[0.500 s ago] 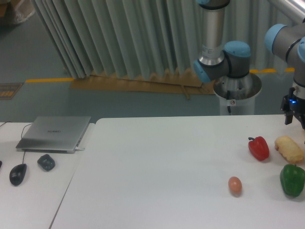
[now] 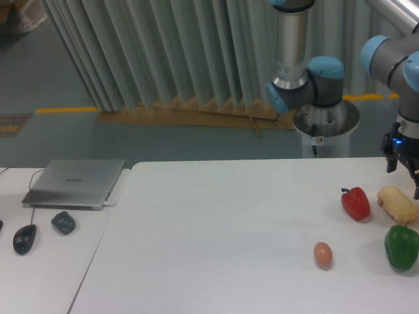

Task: Place the red peppers in a basket
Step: 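Move the gripper over the red bell pepper, then lower the open gripper around the red bell pepper, then close the gripper on the red bell pepper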

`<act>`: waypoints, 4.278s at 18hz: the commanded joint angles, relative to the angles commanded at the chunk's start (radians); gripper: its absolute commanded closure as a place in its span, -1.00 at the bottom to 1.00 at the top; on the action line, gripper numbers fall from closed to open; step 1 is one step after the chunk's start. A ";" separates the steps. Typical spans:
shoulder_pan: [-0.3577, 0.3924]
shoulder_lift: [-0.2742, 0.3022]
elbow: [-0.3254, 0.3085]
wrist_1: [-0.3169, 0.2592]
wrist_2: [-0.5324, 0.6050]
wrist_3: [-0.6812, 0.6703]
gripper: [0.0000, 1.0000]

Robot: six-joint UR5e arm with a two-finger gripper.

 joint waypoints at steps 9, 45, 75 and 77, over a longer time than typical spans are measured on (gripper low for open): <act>0.000 0.005 -0.009 0.003 0.000 -0.069 -1.00; -0.107 0.000 -0.206 0.026 0.020 -1.108 -1.00; -0.175 -0.049 -0.264 0.094 0.153 -1.201 -0.69; -0.176 -0.051 -0.264 0.094 0.155 -1.203 -0.55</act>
